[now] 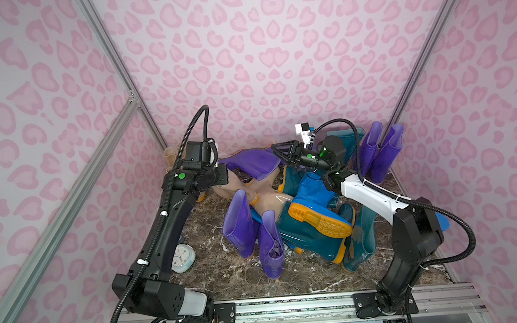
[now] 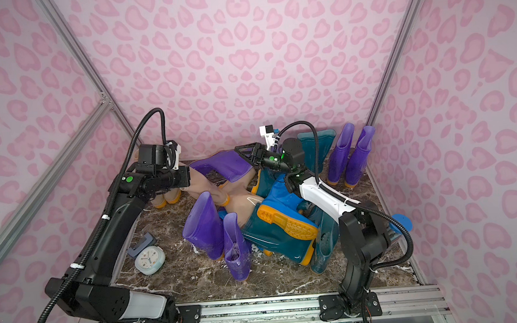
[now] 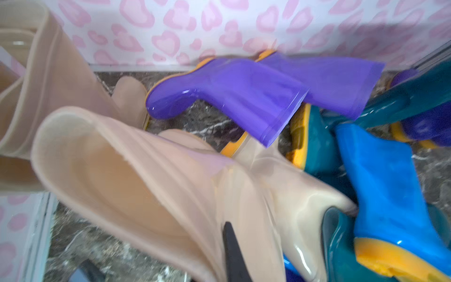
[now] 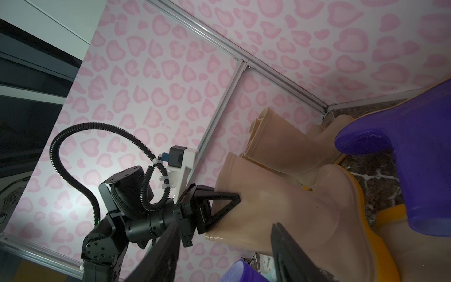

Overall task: Match and arrange rain boots in pairs
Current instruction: Pick up the rain boot at the center of the board.

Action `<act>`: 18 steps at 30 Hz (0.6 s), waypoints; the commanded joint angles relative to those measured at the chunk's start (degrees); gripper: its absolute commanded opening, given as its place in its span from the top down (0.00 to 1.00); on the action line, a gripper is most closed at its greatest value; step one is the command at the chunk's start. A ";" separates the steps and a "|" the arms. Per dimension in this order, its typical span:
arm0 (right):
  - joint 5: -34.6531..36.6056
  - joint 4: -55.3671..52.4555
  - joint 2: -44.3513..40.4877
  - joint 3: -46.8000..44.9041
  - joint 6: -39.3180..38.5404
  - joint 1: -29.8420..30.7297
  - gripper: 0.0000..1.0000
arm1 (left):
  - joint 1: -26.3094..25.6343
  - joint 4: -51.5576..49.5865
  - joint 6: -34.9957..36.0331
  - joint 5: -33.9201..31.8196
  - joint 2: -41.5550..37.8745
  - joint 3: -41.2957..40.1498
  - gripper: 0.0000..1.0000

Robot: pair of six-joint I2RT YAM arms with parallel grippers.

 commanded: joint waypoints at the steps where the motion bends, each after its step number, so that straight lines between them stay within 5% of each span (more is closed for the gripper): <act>1: -1.22 -1.17 -1.66 -2.45 -3.53 -0.57 0.38 | 1.04 -4.63 5.10 0.99 -2.63 -1.90 0.97; 7: -1.41 -5.40 -4.55 -4.25 -7.91 -1.47 0.38 | 2.31 -5.78 9.11 -4.08 -5.72 -2.35 0.97; 18: -3.09 -3.88 -5.02 -6.38 -7.30 -1.58 0.38 | 8.18 -12.52 14.50 -2.72 -4.77 1.52 0.97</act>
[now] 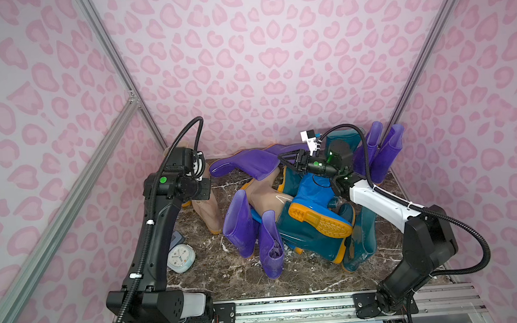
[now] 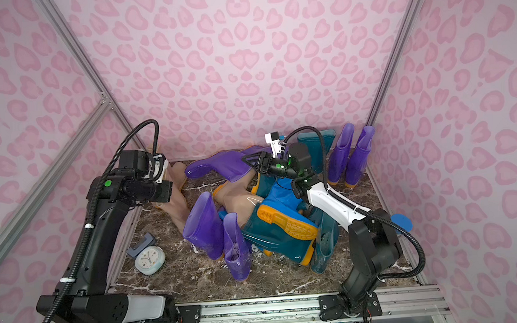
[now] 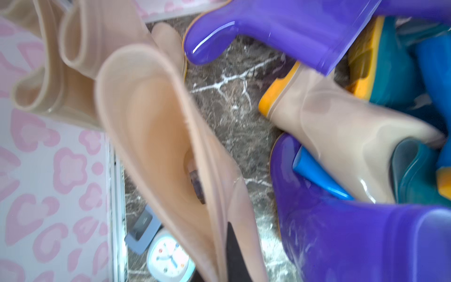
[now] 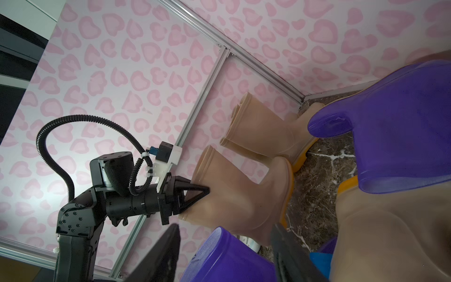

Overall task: Match and arrange rain boots in pairs
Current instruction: Place the rain boot at the center of the board.

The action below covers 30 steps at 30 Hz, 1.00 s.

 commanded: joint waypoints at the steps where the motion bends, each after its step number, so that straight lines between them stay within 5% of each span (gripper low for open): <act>1: -1.34 1.52 0.01 -0.33 -0.49 0.00 0.38 | 1.70 2.09 1.40 0.53 -1.67 -0.71 0.97; 11: -1.57 0.77 -0.38 -0.98 -1.85 -0.12 0.38 | 2.16 0.61 -2.92 2.11 -6.26 -13.67 0.97; 15: 5.63 -16.91 -0.37 3.73 -14.92 0.23 0.38 | 2.16 1.41 -5.76 -5.23 -8.91 -15.05 0.97; 19: 15.28 -27.97 0.30 7.19 -23.76 0.35 0.38 | 2.21 2.42 -7.30 -5.17 -9.75 -14.60 0.96; 20: 17.47 -29.92 0.43 7.55 -25.30 0.36 0.38 | 2.21 2.41 -7.56 -4.96 -9.78 -14.53 0.89; 22: 20.87 -32.07 0.27 7.11 -27.68 0.54 0.38 | 2.17 2.33 -8.25 -4.50 -9.55 -13.87 0.52; 26: 25.92 -35.88 -0.20 7.27 -31.53 1.56 0.38 | 2.16 1.24 -9.74 0.25 -8.94 -7.31 0.28; 30: 29.15 -37.91 -1.63 6.80 -33.90 3.02 0.38 | 2.12 1.69 -11.82 6.89 -7.44 2.12 0.22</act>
